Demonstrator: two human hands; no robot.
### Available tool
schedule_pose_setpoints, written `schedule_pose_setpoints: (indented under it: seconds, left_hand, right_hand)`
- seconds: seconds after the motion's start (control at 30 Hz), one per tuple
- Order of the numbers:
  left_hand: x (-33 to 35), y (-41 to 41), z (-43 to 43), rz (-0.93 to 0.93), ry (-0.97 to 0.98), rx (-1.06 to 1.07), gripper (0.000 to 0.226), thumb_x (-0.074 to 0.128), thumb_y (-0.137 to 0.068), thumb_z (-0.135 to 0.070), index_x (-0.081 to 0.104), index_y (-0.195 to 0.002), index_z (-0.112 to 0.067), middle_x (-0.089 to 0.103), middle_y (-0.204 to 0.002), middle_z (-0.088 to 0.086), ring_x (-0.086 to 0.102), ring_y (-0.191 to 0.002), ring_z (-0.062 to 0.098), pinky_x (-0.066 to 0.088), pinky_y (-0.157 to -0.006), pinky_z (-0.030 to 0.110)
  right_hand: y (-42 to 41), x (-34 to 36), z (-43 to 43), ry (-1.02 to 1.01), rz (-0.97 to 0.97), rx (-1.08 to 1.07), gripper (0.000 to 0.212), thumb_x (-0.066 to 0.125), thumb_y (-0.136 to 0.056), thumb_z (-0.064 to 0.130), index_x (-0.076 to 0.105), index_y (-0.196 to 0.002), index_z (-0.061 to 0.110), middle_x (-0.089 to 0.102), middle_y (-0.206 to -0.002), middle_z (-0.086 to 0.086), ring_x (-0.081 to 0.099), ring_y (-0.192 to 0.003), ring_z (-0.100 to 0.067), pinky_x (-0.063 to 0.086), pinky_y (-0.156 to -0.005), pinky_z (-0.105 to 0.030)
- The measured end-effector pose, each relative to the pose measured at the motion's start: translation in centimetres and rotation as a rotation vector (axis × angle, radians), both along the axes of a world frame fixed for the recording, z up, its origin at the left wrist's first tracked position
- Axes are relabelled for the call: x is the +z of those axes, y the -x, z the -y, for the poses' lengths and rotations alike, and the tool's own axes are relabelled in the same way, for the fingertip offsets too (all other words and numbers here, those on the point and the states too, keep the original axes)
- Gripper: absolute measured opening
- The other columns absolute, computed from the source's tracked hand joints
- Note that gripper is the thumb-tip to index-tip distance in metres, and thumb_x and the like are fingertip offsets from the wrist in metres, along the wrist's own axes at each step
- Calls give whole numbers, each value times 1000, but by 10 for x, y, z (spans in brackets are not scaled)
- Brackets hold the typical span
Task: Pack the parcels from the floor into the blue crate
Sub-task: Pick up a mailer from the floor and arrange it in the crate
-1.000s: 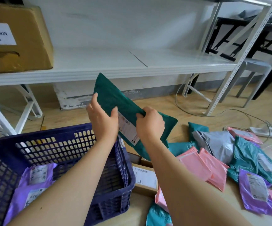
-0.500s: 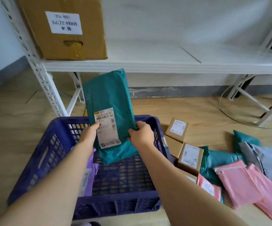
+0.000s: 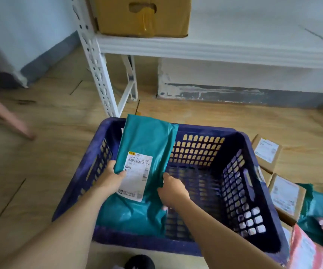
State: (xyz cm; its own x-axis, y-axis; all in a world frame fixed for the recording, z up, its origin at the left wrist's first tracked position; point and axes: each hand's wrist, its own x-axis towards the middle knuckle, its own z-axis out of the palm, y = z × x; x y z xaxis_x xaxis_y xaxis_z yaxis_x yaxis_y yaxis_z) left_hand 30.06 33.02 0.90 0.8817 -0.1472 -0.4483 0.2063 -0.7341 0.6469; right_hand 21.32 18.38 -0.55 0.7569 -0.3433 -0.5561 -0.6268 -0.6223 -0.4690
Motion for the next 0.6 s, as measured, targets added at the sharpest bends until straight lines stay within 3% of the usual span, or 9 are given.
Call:
schedule_pose_setpoints:
  seconds: [0.07,0.17,0.33,0.4,0.5,0.6]
  left_hand:
    - [-11,-3,-7,-33,-64,-19,37,46,-97,-21,39,-132,-15,52,-109,9,48,-93,24,33,-75,29]
    - [-25,-4,-10,-101,-136,-16,42,42,-99,-21,32,-138,-12,47,-134,14,47,-116,31,29,-79,29]
    - [-53,-14,-19,-171,-269,-36,41,45,-97,-19,34,-135,-7,48,-133,19,49,-118,33,35,-86,31]
    - [-63,-18,-20,-198,-377,-69,47,43,-98,-21,26,-141,-8,39,-142,18,42,-126,33,34,-95,33]
    - [-73,-22,-20,-218,-588,-165,58,35,-101,-26,7,-147,-7,21,-152,16,31,-134,34,29,-105,38]
    - [-77,-22,-19,-152,-765,-312,59,41,-99,-29,11,-145,-8,31,-147,15,39,-129,33,37,-99,40]
  right_hand:
    - [-7,-17,-8,-13,-38,50,35,46,-92,14,40,-126,10,58,-122,-14,61,-105,-32,52,-86,-40]
    - [-17,-38,-13,-26,-97,84,36,45,-92,11,39,-127,8,57,-122,-16,60,-105,-34,53,-87,-42]
    - [-28,-67,-27,-56,-173,170,38,43,-90,6,42,-127,8,57,-122,-18,58,-108,-36,52,-85,-40]
    - [-33,-73,-33,-65,-191,229,36,46,-88,4,43,-124,7,58,-121,-19,59,-107,-36,52,-77,-36]
    - [-39,-81,-33,-97,-223,291,39,49,-87,-1,45,-125,7,59,-116,-17,61,-102,-35,55,-83,-41]
    - [-40,-85,-28,-117,-252,277,37,46,-91,5,50,-127,14,63,-116,-12,64,-92,-28,53,-80,-32]
